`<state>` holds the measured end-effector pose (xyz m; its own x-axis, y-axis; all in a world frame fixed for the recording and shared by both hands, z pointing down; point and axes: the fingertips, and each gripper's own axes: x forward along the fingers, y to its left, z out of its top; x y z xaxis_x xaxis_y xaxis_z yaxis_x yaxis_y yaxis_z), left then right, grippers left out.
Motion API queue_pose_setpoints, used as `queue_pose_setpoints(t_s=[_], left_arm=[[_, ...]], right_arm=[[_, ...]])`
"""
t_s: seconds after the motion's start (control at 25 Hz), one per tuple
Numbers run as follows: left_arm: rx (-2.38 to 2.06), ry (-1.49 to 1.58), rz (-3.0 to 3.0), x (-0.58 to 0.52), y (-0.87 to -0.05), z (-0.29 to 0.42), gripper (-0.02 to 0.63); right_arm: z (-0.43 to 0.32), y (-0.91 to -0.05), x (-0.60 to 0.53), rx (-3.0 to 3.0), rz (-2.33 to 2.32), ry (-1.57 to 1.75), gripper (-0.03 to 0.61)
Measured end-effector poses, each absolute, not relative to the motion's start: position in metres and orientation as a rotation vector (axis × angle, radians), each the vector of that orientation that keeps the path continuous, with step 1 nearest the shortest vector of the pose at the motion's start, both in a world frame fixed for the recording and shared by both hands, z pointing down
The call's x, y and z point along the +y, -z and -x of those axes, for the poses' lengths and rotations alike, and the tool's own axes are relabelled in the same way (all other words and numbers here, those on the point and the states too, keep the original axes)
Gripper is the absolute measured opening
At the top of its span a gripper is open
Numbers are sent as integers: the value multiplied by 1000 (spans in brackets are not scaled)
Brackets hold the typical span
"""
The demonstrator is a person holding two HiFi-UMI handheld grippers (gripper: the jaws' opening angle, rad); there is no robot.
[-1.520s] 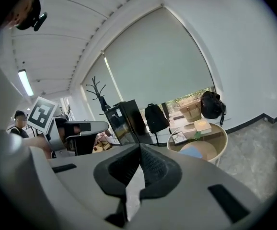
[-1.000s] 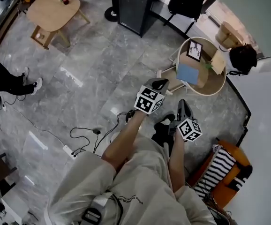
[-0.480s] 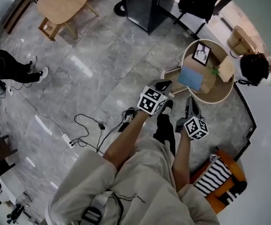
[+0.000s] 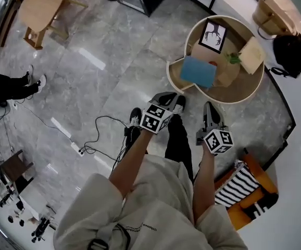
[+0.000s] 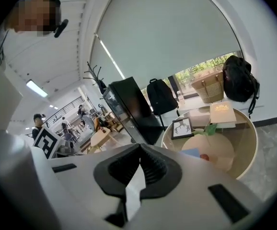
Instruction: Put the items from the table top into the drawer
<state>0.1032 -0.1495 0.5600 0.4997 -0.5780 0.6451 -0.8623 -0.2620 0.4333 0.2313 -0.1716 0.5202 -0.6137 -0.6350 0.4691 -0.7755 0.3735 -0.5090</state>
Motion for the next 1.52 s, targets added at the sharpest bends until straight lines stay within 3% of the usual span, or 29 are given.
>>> queue_pose_setpoints(t_s=[0.32, 0.8, 1.2, 1.52], left_arm=[[-1188, -584, -2005, -221, -678, -142, 21], [-1211, -524, -1898, -259, -823, -108, 25], [-1072, -251, -1726, -276, -883, -120, 256], [-920, -115, -1683, -281, -899, -148, 261]], right_arm=[[-262, -635, -221, -2379, -1115, -1031, 34], [-226, -754, -244, -2375, -968, -875, 34], [-222, -805, -232, -2362, -919, -887, 34], [-235, -811, -230, -2335, -878, -800, 34]])
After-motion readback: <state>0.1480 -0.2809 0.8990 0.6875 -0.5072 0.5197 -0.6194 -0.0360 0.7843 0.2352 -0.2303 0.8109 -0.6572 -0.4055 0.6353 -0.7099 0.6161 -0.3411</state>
